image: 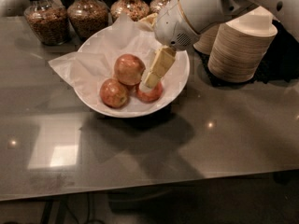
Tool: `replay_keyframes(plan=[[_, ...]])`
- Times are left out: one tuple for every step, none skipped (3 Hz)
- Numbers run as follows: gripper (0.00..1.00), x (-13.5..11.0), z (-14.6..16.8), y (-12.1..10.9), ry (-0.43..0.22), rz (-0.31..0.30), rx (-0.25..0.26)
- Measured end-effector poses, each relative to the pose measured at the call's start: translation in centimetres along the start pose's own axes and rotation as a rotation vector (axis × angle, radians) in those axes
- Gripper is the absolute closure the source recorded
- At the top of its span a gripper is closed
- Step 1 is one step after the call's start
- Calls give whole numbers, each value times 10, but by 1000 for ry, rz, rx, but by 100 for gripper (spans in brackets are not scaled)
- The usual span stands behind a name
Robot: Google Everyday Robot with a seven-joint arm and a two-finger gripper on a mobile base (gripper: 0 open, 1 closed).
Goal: Pick apple from white bowl
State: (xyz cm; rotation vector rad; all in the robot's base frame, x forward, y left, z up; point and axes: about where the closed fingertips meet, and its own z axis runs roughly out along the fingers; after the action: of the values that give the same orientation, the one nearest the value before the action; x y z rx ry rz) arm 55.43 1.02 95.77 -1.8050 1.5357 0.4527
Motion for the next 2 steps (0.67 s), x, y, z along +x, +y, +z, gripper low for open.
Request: replay_keyframes(plan=[[19, 1, 13, 1, 6, -17, -26], [28, 3, 17, 1, 7, -16, -34]])
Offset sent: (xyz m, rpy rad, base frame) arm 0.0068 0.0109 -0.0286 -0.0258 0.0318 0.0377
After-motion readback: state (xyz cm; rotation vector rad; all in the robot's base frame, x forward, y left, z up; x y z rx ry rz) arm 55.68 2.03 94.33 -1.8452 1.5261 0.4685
